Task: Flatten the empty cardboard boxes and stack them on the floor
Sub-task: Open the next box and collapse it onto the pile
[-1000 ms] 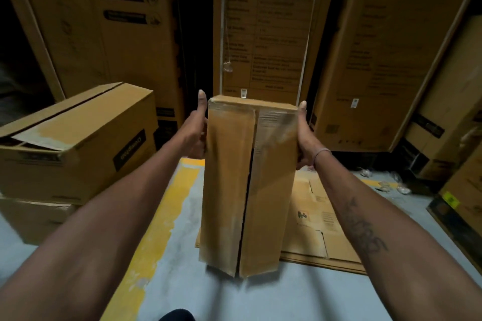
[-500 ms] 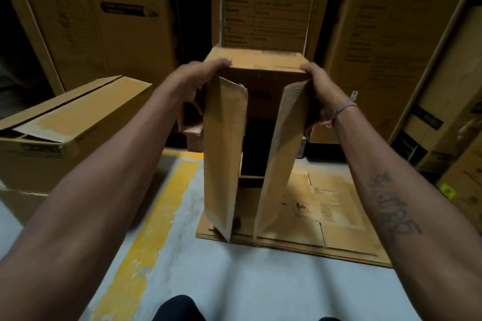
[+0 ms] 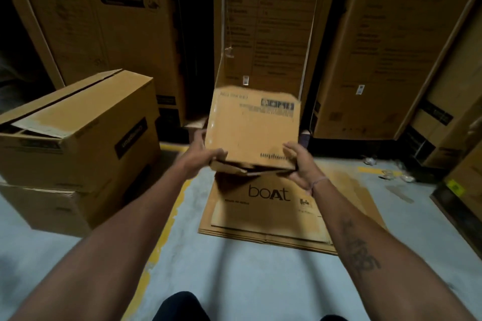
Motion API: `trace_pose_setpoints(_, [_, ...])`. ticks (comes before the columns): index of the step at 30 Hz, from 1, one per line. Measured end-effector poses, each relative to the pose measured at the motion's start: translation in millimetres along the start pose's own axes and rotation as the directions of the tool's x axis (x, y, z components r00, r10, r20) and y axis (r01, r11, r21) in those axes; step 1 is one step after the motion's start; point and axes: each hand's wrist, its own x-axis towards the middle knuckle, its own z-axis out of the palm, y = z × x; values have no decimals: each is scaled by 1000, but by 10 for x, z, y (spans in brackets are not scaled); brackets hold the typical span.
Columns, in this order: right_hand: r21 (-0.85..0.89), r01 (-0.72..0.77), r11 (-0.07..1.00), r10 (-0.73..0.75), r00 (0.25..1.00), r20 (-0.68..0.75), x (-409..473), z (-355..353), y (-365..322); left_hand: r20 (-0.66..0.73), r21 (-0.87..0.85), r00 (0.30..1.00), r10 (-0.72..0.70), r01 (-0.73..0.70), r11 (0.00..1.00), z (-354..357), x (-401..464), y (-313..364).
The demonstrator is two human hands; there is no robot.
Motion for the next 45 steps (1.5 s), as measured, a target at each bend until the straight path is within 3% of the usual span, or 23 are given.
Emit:
trace_pose_setpoints(5, [-233, -1, 973, 5, 1000, 13, -107, 39, 143, 10, 20, 984, -177, 177, 984, -13, -88, -363])
trace_pose_setpoints(9, [-285, -5, 959, 16, 999, 34, -103, 93, 6, -14, -25, 992, -126, 126, 992, -27, -105, -152])
trace_pose_setpoints(13, [-343, -31, 939, 49, 998, 45, -82, 115, 9, -159, -5, 986, -51, 51, 999, 45, -110, -114])
trace_pose_setpoints(18, [-442, -160, 883, 188, 982, 19, -130, -77, 296, -395, 31, 913, -102, 125, 992, 167, -270, -307])
trace_pose_setpoints(21, [-517, -135, 845, 172, 985, 25, -144, -185, 536, -393, -163, 894, -217, 165, 973, 245, -364, -665])
trace_pose_setpoints(24, [-576, -71, 814, 100, 995, 19, -189, -199, 790, -300, -464, 861, -411, 244, 851, 316, -444, -1133])
trace_pose_setpoints(26, [-518, -2, 855, 0, 1000, -3, -242, -170, 904, -246, -593, 844, -477, 258, 763, 326, -511, -1429])
trace_pose_setpoints(29, [-166, -14, 986, 9, 1000, -29, -260, -194, 935, -201, -692, 835, -512, 249, 677, 348, -700, -1615])
trace_pose_setpoints(31, [-39, -84, 996, 89, 982, 166, -200, -272, 946, -214, -710, 807, -550, 258, 655, 332, -790, -1721])
trace_pose_setpoints(33, [-211, -146, 967, 214, 913, 347, -173, -315, 942, -354, -655, 718, -600, 268, 707, 226, -807, -1881])
trace_pose_setpoints(35, [-604, -84, 793, 380, 843, 382, -196, -258, 917, -563, -540, 568, -600, 296, 787, 70, -754, -2056])
trace_pose_setpoints(36, [-738, -27, 675, 455, 802, 386, -204, -204, 924, -640, -448, 531, -556, 331, 831, -1, -731, -2106])
trace_pose_setpoints(39, [-912, 164, 376, 531, 768, 357, -274, 65, 1019, -785, -25, 524, -331, 506, 862, -156, -722, -2010])
trace_pose_setpoints(41, [-937, 335, 99, 470, 814, 341, -335, 264, 1198, -726, 372, 682, -84, 492, 787, -265, -688, -1955])
trace_pose_setpoints(43, [-841, 473, -262, 326, 864, 384, -421, 413, 1466, -434, 710, 882, 181, 212, 671, -322, -608, -1914])
trace_pose_setpoints(45, [-707, 503, -497, 183, 857, 481, -519, 523, 1719, -102, 760, 974, 203, -56, 648, -266, -526, -1874])
